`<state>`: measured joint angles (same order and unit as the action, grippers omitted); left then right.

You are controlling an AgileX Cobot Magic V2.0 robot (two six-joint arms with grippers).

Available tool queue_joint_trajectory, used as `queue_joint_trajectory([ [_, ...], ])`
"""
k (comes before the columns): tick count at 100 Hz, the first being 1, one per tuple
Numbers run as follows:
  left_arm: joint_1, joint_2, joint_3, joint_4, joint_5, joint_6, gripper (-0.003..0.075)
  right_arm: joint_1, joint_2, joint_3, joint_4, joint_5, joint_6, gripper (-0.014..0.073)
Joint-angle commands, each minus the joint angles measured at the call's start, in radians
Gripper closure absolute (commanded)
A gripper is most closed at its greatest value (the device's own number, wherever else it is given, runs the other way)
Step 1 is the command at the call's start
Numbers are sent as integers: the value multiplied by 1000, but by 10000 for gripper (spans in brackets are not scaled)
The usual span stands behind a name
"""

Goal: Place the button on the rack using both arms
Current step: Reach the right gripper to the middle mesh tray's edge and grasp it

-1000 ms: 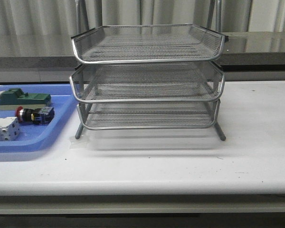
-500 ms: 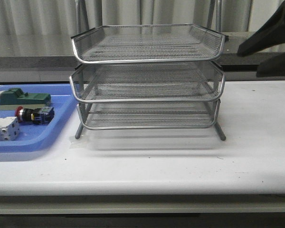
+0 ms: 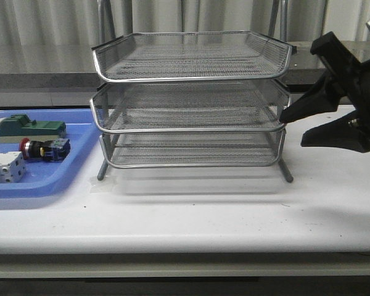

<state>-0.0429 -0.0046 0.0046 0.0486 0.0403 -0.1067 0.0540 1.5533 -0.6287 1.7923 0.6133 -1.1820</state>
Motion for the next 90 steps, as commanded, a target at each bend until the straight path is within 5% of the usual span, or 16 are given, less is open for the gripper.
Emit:
queue_joint_trajectory([
  [1,0,-29,33,-5,-88,-8,741,-6,4,-53,80,88,-27,230],
  [51,0,-29,33,-5,-88,-8,741,-6,125,-182,80,124,-27,239],
  [90,0,-29,33,-5,-88,-8,741,-6,158,-176,55,146,-27,588],
])
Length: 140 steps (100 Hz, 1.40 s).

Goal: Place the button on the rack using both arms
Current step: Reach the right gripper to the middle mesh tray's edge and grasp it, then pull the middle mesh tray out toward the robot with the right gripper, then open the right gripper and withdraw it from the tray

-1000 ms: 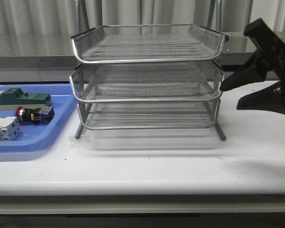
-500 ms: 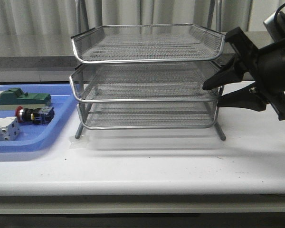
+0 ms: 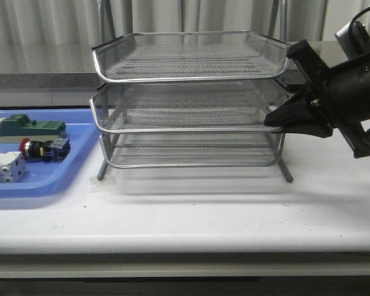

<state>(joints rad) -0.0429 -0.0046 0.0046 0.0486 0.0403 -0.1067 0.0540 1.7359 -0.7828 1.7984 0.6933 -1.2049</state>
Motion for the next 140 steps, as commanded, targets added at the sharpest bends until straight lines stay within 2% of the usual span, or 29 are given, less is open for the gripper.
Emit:
queue_joint_trajectory([
  [1,0,-29,33,-5,-88,-8,741,-6,-24,-22,47,66,-4,589],
  [18,0,-29,33,-5,-88,-8,741,-6,-26,7,2,67,-4,589],
  [40,0,-29,33,-5,-88,-8,741,-6,-42,129,-24,85,-34,589],
  [72,0,-29,33,-5,-88,-8,741,-6,-217,347,-24,26,-97,589],
  [91,0,-29,33,-5,-88,-8,741,-6,-295,389,-25,2,-104,582],
  [96,0,-29,33,-5,-88,-8,741,-6,-305,389,-24,2,-104,554],
  [103,0,-29,33,-5,-88,-8,741,-6,-323,389,-22,8,-104,461],
  [115,0,-29,33,-5,-88,-8,741,-6,-356,389,-22,32,-104,204],
  [122,0,-29,33,-5,-88,-8,741,-6,-384,389,-28,45,-104,93],
  [127,0,-29,33,-5,-88,-8,741,-6,-410,389,-42,52,-104,67],
  [140,0,-29,33,-5,-88,-8,741,-6,-478,389,-145,53,-81,90],
])
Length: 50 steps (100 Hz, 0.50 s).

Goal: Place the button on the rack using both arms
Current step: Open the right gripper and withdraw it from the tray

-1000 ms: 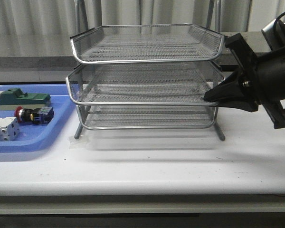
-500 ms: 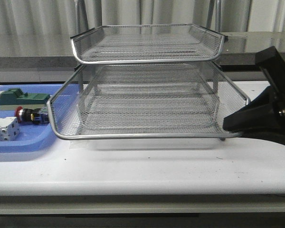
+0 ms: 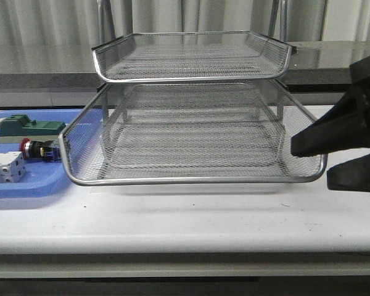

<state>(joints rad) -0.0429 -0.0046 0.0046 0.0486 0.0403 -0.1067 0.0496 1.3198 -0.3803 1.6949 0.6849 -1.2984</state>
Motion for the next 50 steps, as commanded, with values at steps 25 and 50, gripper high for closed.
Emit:
queue_joint_trajectory([
  [25,0,-29,33,-5,-88,-8,741,-1,-226,-26,-389,32,285,140],
  [50,0,-29,33,-5,-88,-8,741,-1,-396,-154,-943,51,740,140],
])
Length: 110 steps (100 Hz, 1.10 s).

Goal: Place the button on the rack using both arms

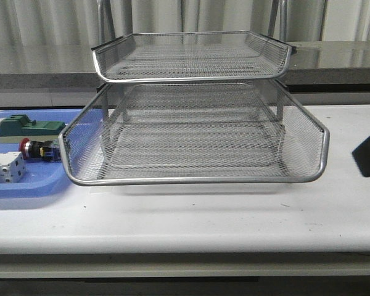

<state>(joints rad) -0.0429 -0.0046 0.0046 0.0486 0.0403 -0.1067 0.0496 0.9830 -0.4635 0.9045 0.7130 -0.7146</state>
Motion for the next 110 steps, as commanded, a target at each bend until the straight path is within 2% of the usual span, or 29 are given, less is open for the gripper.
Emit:
queue_joint_trajectory([
  [1,0,-29,33,-5,-88,-8,741,-1,-64,-79,-182,27,167,140],
  [21,0,-29,33,-5,-88,-8,741,-1,-175,-176,-513,67,439,140],
  [50,0,-29,33,-5,-88,-8,741,-1,-353,-220,-872,112,663,140],
  [62,0,-29,33,-5,-88,-8,741,-1,-422,-220,-947,112,715,140],
  [76,0,-29,33,-5,-88,-8,741,-1,-480,-220,-961,111,715,157],
  [88,0,-29,33,-5,-88,-8,741,-1,-499,-220,-963,109,715,280],
  [110,0,-29,33,-5,-88,-8,741,-1,-499,-220,-963,110,715,657],
])
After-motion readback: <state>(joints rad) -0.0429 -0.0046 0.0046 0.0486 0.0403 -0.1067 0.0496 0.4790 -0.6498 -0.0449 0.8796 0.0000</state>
